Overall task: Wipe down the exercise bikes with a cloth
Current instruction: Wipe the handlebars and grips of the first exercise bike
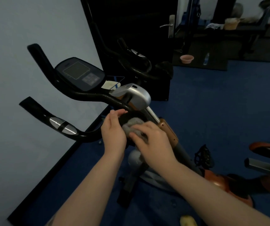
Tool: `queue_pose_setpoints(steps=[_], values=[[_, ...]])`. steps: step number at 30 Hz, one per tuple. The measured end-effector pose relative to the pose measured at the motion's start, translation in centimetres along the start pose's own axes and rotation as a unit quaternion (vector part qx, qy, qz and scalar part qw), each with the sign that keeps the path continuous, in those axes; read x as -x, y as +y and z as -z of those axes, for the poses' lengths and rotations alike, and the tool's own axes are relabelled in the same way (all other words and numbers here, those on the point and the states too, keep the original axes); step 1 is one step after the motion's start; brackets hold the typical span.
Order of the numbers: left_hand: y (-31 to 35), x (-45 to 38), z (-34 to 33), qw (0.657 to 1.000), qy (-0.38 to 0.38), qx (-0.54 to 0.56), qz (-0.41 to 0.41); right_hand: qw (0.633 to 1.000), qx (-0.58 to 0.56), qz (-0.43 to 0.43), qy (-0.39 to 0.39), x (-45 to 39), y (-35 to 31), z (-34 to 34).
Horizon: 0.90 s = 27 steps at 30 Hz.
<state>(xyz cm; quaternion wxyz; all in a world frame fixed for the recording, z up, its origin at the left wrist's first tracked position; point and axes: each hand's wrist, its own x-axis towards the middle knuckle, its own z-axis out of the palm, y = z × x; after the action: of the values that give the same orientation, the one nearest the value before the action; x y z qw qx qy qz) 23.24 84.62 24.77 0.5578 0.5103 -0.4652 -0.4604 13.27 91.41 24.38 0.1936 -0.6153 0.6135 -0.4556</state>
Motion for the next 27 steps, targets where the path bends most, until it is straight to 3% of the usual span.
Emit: queue_pose_setpoints(steps=[9,14,17,20,23,27], values=[[0.2,0.0,0.2,0.997,-0.009,0.067,0.043,0.996,0.001,0.076,-0.046,-3.7,-1.5,-0.8],[-0.1,0.0,0.1,0.997,-0.002,0.059,0.052,0.985,0.0,0.127,-0.116,-1.5,2.4,1.9],[0.0,0.1,0.0,0.999,0.014,0.026,0.038,0.977,0.045,0.198,-0.069,-2.9,2.9,3.4],[0.3,0.5,-0.3,0.989,0.065,-0.135,0.003,0.983,0.006,0.183,0.009,-6.4,2.3,3.6],[0.8,1.6,-0.7,0.942,0.091,-0.323,0.004,0.991,-0.068,0.106,-0.046,-7.2,2.6,2.4],[1.1,2.6,-1.6,0.863,0.129,-0.488,-0.017,0.982,-0.157,0.109,-0.003,-3.5,4.9,2.2]])
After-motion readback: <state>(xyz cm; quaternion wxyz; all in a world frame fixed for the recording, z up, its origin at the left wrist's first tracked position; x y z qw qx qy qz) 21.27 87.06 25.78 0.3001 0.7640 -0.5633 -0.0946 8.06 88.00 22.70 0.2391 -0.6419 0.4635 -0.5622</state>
